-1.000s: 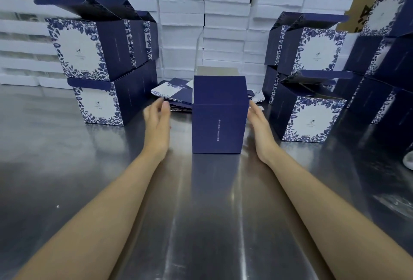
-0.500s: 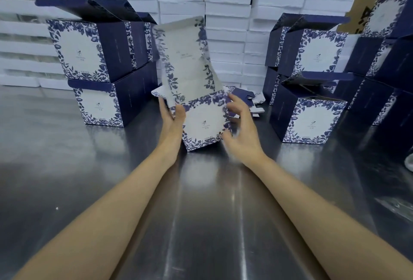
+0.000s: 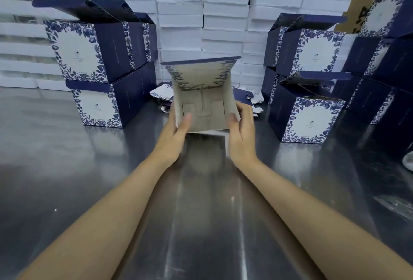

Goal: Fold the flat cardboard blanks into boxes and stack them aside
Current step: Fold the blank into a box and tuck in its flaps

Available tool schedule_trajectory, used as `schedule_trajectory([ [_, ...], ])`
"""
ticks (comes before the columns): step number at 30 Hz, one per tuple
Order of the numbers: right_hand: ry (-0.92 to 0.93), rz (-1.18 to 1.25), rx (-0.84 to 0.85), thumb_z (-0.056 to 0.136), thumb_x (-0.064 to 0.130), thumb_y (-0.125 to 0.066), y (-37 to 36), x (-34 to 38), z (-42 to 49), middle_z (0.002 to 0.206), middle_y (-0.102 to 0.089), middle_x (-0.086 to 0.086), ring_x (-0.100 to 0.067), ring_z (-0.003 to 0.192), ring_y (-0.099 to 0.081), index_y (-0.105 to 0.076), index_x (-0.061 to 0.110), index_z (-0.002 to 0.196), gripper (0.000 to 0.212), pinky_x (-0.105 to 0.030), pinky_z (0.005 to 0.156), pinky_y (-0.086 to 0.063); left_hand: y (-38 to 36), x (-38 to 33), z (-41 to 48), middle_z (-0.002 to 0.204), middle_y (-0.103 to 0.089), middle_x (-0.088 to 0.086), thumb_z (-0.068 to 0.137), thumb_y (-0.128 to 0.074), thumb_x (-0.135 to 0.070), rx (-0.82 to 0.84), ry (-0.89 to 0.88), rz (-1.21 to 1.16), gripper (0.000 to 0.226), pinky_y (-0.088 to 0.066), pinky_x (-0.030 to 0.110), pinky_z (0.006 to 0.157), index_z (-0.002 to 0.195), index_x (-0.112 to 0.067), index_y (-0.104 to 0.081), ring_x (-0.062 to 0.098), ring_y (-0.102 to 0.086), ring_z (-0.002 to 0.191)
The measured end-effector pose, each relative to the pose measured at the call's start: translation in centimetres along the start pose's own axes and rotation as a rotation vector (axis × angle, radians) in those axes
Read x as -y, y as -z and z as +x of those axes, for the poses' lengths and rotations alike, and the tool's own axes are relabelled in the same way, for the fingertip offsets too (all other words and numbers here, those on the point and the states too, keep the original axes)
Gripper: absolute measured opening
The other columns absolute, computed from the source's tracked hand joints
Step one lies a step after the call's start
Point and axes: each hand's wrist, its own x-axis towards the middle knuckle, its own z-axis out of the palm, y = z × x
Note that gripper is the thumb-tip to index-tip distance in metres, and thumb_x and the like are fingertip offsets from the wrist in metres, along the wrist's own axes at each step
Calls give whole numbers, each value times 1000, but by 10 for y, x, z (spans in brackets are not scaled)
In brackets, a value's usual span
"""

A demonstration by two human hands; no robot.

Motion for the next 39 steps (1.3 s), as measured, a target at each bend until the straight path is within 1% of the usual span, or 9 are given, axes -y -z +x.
schedule_trajectory([
  [5,-44,68,66,92,38,-40,3,1,0,99,-55,-24,-36,92,-52,-51,29,98,16,-37,81,-42,-2,-4,1,74,-61,-25,75,-35,-78,-248,40,-127,37,-41,6,69,85,-47,-51,-21,-54,71],
  [11,-305,242,-76,86,34,-47,0,10,0,78,-64,-7,-13,74,-54,-62,14,92,25,-31,72,-47,1,-18,3,138,-53,-8,79,-38,-70,-353,89,-449,77,-31,33,115,141,-25,-44,8,-47,129],
  [14,-340,260,-112,80,20,-44,4,16,10,70,-60,7,-12,68,-51,-60,8,86,21,-41,65,-50,-2,-24,3,132,-56,-11,76,-43,-68,-436,88,-437,61,-35,26,108,125,-33,-49,5,-50,123],
  [19,-164,26,-16,76,5,-47,16,42,42,94,-63,-11,-18,72,-47,-47,30,135,64,-24,69,-43,-1,-39,2,77,-51,-19,89,-46,-50,-656,14,-362,28,-37,7,63,78,-24,-49,-16,-51,67],
  [22,-200,-62,33,80,1,-47,20,54,58,107,-65,-1,-8,65,-47,-56,26,135,61,-14,59,-43,5,-46,1,100,-62,-9,89,-50,-22,-742,-234,-269,27,-47,17,80,113,-12,-57,-8,-58,89],
  [27,-331,-112,78,84,4,-46,32,52,69,76,-55,6,-4,36,-32,-54,21,137,57,-11,39,-32,27,-57,12,144,-42,4,89,-50,-7,-603,-444,212,63,-33,8,98,148,-18,-32,4,-44,127],
  [32,-437,-129,117,89,15,-49,35,42,72,74,-53,-4,-13,59,-41,-54,18,138,49,-22,58,-39,53,-64,44,155,-29,2,93,-51,-36,-374,42,770,39,-36,36,81,122,-12,-62,27,-49,120],
  [36,-372,-431,139,92,18,-46,36,35,75,102,-46,-4,-17,93,-41,-69,13,63,37,-28,83,-31,53,-76,60,97,-60,14,88,-53,-50,-99,333,738,46,-37,32,66,95,-5,-58,30,-54,85],
  [39,-286,-902,195,91,36,-48,33,33,78,103,-42,-4,-26,100,-35,-61,11,65,39,-34,86,-31,48,-81,62,78,-63,9,91,-50,-54,54,344,638,50,-36,26,58,71,-9,-56,27,-61,76],
])
